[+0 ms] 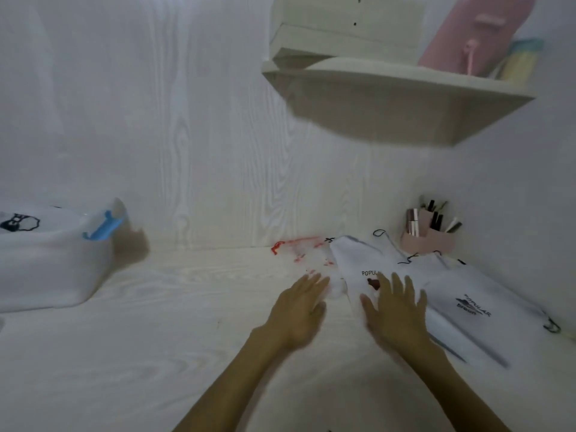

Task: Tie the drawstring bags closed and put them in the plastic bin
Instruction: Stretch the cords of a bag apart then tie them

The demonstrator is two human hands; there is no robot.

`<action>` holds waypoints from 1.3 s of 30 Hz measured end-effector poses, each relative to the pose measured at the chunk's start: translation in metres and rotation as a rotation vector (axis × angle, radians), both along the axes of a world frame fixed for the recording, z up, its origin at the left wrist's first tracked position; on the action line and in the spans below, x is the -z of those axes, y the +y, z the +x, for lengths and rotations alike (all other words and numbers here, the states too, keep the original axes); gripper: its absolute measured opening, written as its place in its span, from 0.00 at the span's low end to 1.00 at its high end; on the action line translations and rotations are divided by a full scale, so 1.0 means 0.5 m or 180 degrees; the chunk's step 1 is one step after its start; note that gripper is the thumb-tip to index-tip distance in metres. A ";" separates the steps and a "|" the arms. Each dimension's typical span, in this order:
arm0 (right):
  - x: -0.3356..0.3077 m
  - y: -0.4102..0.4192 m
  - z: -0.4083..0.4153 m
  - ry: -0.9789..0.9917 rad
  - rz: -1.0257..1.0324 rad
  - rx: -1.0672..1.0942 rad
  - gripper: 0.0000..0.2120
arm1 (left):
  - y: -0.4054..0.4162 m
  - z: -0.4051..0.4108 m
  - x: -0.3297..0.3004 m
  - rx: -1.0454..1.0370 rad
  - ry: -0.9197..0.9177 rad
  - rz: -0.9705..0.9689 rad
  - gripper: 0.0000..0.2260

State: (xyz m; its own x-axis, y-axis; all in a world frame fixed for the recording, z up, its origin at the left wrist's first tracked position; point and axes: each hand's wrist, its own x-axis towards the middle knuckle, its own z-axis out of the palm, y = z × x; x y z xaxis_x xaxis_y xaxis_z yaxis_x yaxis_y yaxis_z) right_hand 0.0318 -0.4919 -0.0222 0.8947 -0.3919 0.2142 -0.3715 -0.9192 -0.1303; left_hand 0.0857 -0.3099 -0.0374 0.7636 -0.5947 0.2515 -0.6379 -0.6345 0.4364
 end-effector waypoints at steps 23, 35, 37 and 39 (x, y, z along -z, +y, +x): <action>0.017 -0.094 -0.070 -0.0195 0.1173 -0.0930 0.26 | -0.055 0.043 -0.012 -0.1230 0.0735 -0.0774 0.15; -0.097 0.010 0.120 0.1123 -0.1110 -0.1839 0.32 | 0.122 0.043 -0.059 -0.1205 0.0358 0.0100 0.14; -0.111 0.009 0.136 0.1258 -0.1088 -0.1898 0.26 | 0.111 0.026 -0.061 -0.0916 0.1019 0.0748 0.21; -0.134 0.012 0.144 0.1383 -0.0717 -0.2052 0.20 | 0.109 0.014 -0.073 -0.0674 0.1585 0.1006 0.25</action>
State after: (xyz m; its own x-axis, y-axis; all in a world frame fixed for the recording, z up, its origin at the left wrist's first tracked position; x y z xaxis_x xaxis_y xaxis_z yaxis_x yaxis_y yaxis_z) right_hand 0.1037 -0.4857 0.0449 0.9514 0.2404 -0.1924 0.2655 -0.9569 0.1175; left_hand 0.0929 -0.2555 -0.0011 0.8533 -0.4052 -0.3282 -0.2526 -0.8719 0.4195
